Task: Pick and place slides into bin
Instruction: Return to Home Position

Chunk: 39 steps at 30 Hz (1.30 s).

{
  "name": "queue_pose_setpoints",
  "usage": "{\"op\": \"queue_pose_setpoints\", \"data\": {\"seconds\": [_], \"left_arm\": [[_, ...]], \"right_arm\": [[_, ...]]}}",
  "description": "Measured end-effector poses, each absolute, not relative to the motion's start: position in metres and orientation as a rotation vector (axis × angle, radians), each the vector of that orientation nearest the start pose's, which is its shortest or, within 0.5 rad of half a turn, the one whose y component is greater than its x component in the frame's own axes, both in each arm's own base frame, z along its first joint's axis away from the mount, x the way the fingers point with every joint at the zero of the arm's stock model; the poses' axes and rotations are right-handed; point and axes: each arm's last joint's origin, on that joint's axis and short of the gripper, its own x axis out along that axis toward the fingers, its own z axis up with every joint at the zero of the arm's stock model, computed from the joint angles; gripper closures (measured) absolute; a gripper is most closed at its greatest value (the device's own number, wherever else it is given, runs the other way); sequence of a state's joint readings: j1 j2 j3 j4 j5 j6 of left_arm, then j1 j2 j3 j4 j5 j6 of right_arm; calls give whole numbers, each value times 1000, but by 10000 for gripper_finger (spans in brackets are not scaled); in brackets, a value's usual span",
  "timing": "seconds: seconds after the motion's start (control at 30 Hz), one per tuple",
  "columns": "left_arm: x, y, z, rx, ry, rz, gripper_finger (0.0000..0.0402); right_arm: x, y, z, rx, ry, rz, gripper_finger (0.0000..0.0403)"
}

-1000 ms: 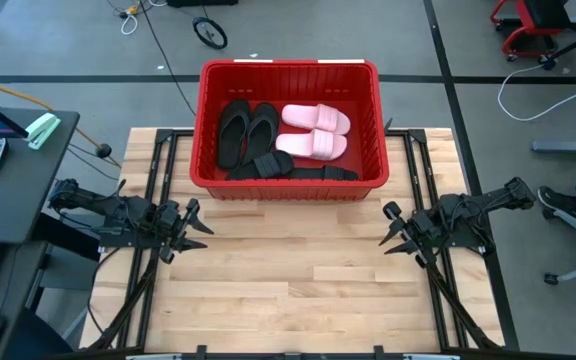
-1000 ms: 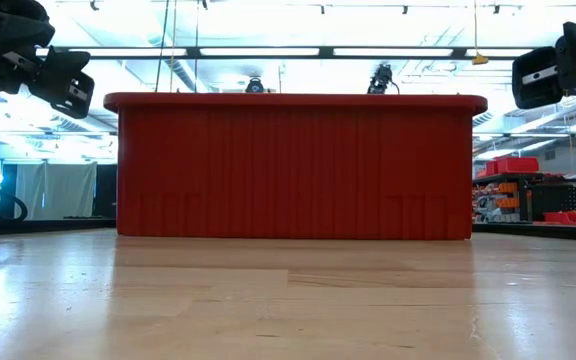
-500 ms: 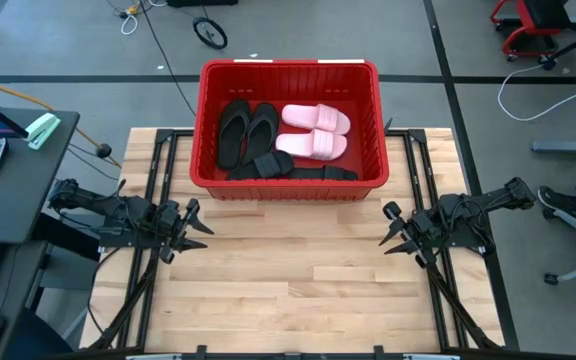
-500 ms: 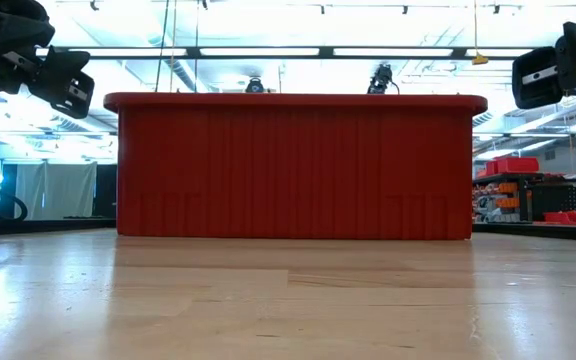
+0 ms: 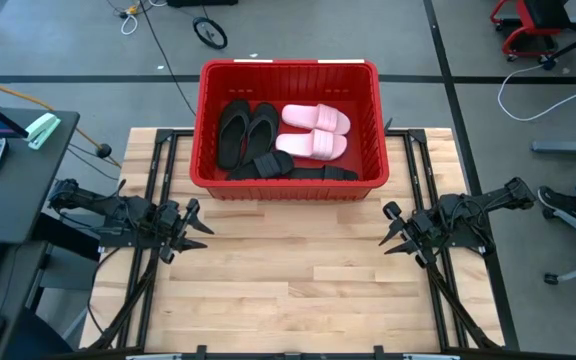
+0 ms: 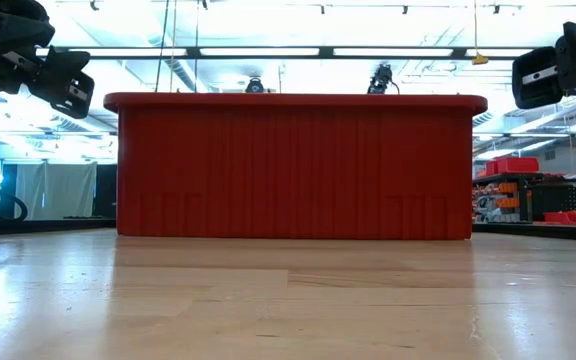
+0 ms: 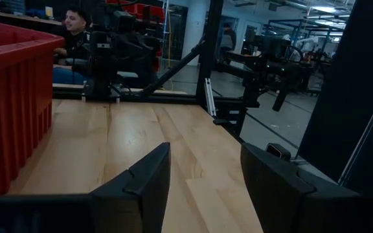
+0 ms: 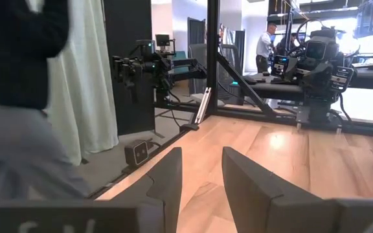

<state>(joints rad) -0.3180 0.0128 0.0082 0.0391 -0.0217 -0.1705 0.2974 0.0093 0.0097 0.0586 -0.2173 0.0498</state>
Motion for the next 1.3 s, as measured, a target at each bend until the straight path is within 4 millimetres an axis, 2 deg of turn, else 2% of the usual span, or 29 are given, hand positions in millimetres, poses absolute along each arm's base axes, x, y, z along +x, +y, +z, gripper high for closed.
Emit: {"op": "queue_pose_setpoints", "data": {"seconds": [1.3], "left_arm": [[93, -30, 169, -175, -9, -299, 213]], "right_arm": [[91, 34, 172, 51, -46, 516, 287]]}}
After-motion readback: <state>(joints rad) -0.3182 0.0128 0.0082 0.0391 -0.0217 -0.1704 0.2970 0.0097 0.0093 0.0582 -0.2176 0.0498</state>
